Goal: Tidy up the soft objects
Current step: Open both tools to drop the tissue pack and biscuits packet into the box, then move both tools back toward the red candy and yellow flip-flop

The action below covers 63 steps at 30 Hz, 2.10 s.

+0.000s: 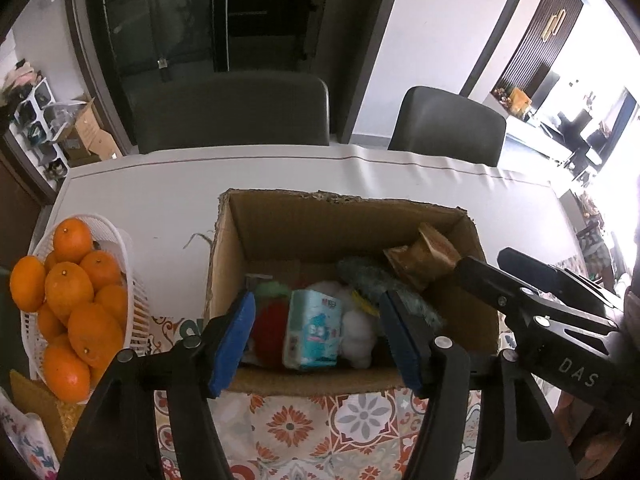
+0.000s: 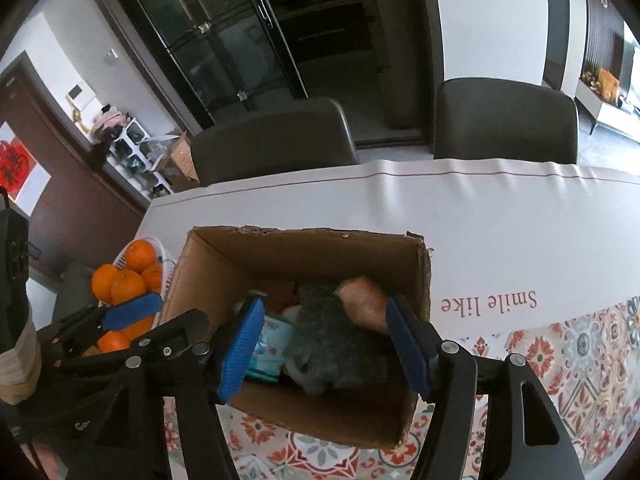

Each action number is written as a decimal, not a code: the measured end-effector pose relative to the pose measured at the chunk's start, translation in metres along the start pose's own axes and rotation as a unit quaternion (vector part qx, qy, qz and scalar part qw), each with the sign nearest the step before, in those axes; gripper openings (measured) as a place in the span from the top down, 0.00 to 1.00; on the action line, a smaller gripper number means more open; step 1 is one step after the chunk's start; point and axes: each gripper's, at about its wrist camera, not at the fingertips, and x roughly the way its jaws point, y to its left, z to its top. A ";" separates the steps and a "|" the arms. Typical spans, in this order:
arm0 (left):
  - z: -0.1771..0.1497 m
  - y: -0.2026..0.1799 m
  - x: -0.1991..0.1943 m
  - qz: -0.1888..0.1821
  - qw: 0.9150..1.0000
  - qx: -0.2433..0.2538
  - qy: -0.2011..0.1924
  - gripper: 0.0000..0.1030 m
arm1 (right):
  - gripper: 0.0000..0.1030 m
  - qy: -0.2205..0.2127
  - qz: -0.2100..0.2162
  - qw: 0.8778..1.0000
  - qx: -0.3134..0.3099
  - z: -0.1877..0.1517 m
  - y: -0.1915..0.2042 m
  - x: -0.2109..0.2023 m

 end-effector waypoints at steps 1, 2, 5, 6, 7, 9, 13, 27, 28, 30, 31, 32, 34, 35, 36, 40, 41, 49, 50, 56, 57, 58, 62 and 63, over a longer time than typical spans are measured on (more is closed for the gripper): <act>-0.002 0.000 -0.003 0.004 1.000 -0.003 -0.002 0.38 | 0.37 -0.001 -0.005 1.000 0.000 -0.002 -0.001 -0.002; -0.003 0.000 -0.005 0.007 1.000 -0.005 -0.004 0.38 | 0.37 -0.003 -0.011 1.000 0.001 -0.004 -0.001 -0.004; -0.008 -0.001 -0.014 0.016 1.000 -0.006 -0.014 0.38 | 0.37 -0.015 -0.033 0.999 0.003 -0.006 -0.001 -0.013; -0.010 -0.001 -0.018 0.018 1.000 -0.006 -0.018 0.38 | 0.37 -0.018 -0.037 0.999 0.002 -0.007 -0.001 -0.016; -0.011 -0.002 -0.022 0.019 1.000 -0.005 -0.022 0.38 | 0.37 -0.021 -0.042 0.999 0.001 -0.009 -0.001 -0.020; -0.014 -0.002 -0.030 0.023 0.999 -0.005 -0.028 0.38 | 0.37 -0.025 -0.047 0.999 -0.001 -0.012 0.001 -0.027; -0.024 -0.002 -0.048 0.026 0.999 -0.004 -0.041 0.38 | 0.37 -0.034 -0.051 0.998 -0.006 -0.022 0.009 -0.043; -0.081 -0.014 -0.102 0.040 0.997 0.005 -0.073 0.32 | 0.37 -0.079 -0.081 0.993 0.019 -0.078 0.014 -0.108; -0.086 -0.015 -0.104 0.042 0.996 0.006 -0.073 0.31 | 0.37 -0.080 -0.082 0.993 0.020 -0.082 0.014 -0.111; -0.097 -0.016 -0.106 0.043 0.997 0.008 -0.070 0.29 | 0.37 -0.078 -0.085 0.993 0.018 -0.092 0.014 -0.115; -0.103 -0.017 -0.106 0.042 0.997 0.008 -0.068 0.28 | 0.37 -0.079 -0.087 0.993 0.018 -0.096 0.014 -0.118; -0.109 -0.017 -0.106 0.040 0.997 0.008 -0.065 0.28 | 0.37 -0.077 -0.089 0.993 0.018 -0.103 0.014 -0.119; -0.119 -0.018 -0.104 0.039 0.997 0.009 -0.059 0.28 | 0.37 -0.074 -0.090 0.993 0.017 -0.114 0.012 -0.121; -0.123 -0.019 -0.103 0.038 0.998 0.010 -0.056 0.28 | 0.37 -0.071 -0.089 0.993 0.019 -0.119 0.012 -0.121; -0.128 -0.019 -0.101 0.035 0.998 0.010 -0.051 0.28 | 0.37 -0.069 -0.087 0.994 0.020 -0.123 0.011 -0.121; -0.147 -0.020 -0.095 0.033 0.999 0.006 -0.037 0.28 | 0.37 -0.054 -0.086 0.994 0.026 -0.144 0.007 -0.119; -0.153 -0.019 -0.092 0.032 0.999 0.005 -0.032 0.28 | 0.37 -0.051 -0.085 0.995 0.028 -0.148 0.006 -0.118; -0.186 -0.016 -0.072 0.028 0.999 -0.005 0.014 0.22 | 0.38 -0.018 -0.082 0.996 0.041 -0.187 0.000 -0.103; -0.190 -0.015 -0.069 0.029 0.999 -0.006 0.018 0.22 | 0.38 -0.014 -0.081 0.996 0.043 -0.190 -0.001 -0.101; -0.214 -0.013 -0.051 0.022 0.998 -0.012 0.056 0.22 | 0.38 0.015 -0.076 0.995 0.056 -0.215 -0.005 -0.086; -0.216 -0.012 -0.048 0.023 0.998 -0.013 0.060 0.22 | 0.38 0.021 -0.075 0.995 0.061 -0.219 -0.007 -0.083; -0.220 -0.012 -0.045 0.026 0.998 -0.013 0.064 0.22 | 0.38 0.030 -0.072 0.995 0.067 -0.223 -0.008 -0.079; -0.230 -0.011 -0.035 0.025 0.996 -0.016 0.082 0.22 | 0.39 0.054 -0.066 0.993 0.082 -0.236 -0.014 -0.066; -0.232 -0.011 -0.033 0.026 0.996 -0.018 0.086 0.22 | 0.39 0.058 -0.066 0.992 0.085 -0.238 -0.015 -0.063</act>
